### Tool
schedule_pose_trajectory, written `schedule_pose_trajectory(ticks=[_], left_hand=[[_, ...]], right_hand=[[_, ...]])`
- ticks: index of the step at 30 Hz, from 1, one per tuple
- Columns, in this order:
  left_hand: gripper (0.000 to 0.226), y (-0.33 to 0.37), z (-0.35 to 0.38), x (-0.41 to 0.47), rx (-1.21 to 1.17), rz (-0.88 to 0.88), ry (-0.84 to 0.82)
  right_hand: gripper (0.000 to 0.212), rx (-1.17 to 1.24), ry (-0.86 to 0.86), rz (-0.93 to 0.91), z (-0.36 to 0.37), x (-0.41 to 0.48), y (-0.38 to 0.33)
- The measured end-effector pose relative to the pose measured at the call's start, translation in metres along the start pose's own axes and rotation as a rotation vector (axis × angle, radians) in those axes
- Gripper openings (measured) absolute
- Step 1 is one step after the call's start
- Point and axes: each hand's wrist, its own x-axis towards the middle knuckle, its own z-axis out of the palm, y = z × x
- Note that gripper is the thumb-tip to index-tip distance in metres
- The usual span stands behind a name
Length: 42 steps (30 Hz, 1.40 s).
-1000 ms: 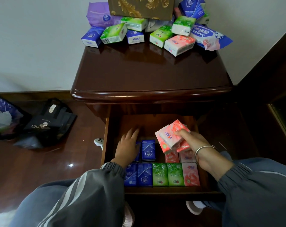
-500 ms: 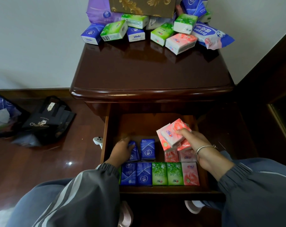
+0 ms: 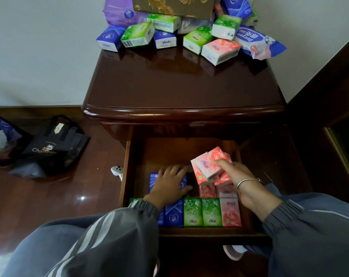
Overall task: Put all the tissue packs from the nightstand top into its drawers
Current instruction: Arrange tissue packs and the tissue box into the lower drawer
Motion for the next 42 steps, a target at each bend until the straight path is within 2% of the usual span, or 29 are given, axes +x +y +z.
schedule_pose_trajectory(ticks=[4,7,8,10,11,12,13,14,16,17,20,24,26,32,38,42], left_hand=[[0.072,-0.007,0.003,-0.006,0.109,-0.042,-0.035],[0.063,-0.004,-0.009,-0.007,0.025,-0.081,-0.029],[0.057,0.0,-0.014,-0.006,-0.106,-0.123,0.052],[0.053,0.017,-0.036,-0.003,-0.616,-0.303,0.22],[0.059,0.026,-0.049,-0.002,-0.964,-0.37,0.185],[0.07,0.035,-0.059,-0.001,-1.276,-0.364,0.069],[0.081,0.043,-0.066,-0.001,-1.463,-0.323,-0.067],[0.09,0.049,-0.071,-0.002,-1.525,-0.287,-0.166],[0.104,0.057,-0.078,-0.006,-1.508,-0.237,-0.255],[0.101,0.059,-0.078,-0.007,-1.488,-0.233,-0.256],[0.071,0.059,-0.078,-0.01,-1.47,-0.253,-0.211],[0.029,0.047,-0.09,-0.014,-1.589,-0.333,-0.058],[0.022,0.036,-0.1,-0.02,-1.6,-0.408,0.033],[0.042,0.008,-0.106,-0.055,-1.592,-0.582,0.133],[0.048,0.013,-0.088,-0.07,-1.685,-0.669,0.179],[0.049,0.017,-0.088,-0.065,-1.68,-0.656,0.176]], right_hand=[[0.035,-0.005,-0.007,0.025,-0.001,0.003,0.003],[0.036,0.002,-0.022,0.034,0.0,0.004,0.003],[0.037,-0.001,-0.026,0.033,0.0,0.005,0.002],[0.04,-0.009,-0.039,0.038,0.0,0.004,0.001],[0.042,-0.014,-0.044,0.038,0.001,0.004,0.0],[0.042,-0.021,-0.048,0.028,0.002,0.003,-0.001],[0.041,-0.032,-0.051,0.011,0.002,0.001,-0.002],[0.04,-0.042,-0.051,-0.013,0.003,-0.001,-0.003],[0.046,-0.064,-0.059,-0.081,0.004,-0.006,-0.007],[0.051,-0.088,-0.079,-0.114,0.003,-0.008,-0.008],[0.055,-0.117,-0.148,-0.132,0.004,-0.008,-0.005],[0.034,-0.032,-0.216,-0.097,0.006,-0.006,-0.006],[0.03,-0.125,-0.181,-0.114,0.006,-0.004,-0.005],[0.03,-0.723,0.063,-0.255,0.016,0.019,0.015],[0.031,-0.925,0.261,-0.28,0.033,0.036,0.041],[0.034,-1.172,0.281,-0.342,0.04,0.041,0.054]])
